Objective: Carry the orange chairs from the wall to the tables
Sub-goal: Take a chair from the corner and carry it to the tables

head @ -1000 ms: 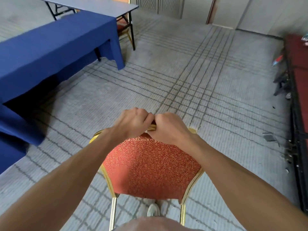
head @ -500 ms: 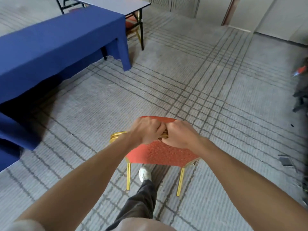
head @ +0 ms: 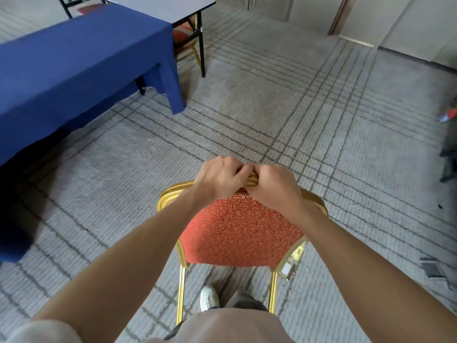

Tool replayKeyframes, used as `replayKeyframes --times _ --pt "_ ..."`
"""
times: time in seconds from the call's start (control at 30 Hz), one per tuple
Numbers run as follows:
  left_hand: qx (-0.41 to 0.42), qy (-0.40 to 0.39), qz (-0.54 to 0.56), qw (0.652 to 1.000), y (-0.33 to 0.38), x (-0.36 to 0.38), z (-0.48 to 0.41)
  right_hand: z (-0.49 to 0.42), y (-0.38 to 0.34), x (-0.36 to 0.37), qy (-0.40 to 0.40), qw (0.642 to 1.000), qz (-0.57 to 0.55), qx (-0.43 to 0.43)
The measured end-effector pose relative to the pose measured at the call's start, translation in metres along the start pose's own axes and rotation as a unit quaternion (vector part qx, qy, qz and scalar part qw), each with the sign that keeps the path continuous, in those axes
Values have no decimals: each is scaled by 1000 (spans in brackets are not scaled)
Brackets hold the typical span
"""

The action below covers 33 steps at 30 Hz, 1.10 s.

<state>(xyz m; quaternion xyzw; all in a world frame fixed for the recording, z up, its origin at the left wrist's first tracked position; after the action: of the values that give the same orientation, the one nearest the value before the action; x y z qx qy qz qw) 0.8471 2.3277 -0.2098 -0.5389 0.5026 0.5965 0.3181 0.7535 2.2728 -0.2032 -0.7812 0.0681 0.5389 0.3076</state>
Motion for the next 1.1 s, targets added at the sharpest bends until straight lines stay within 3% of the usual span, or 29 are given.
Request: replayKeyframes --times 0.7,0.87,1.1 --pt "-103 -40 -60 992 -100 28 -284 -279 139 48 -55 996 -68 26" --pt "-75 -73 -62 993 -108 41 -323 -314 162 60 -68 995 -65 16" --pt "-76 -65 -87 991 -135 55 -372 -367 188 87 -141 984 -69 90"
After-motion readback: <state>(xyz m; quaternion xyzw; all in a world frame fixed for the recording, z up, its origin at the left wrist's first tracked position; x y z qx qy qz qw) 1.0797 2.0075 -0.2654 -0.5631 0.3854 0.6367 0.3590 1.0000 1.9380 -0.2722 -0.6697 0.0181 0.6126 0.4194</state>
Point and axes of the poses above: each hand's wrist, its own z-axis away from the middle knuckle, its own x-axis out of the palm, y = z × x, the point moved 8 cm from there along -z, towards the middle knuckle, and after that the axes turned 10 degrees about -z, right-handed, at the moved point
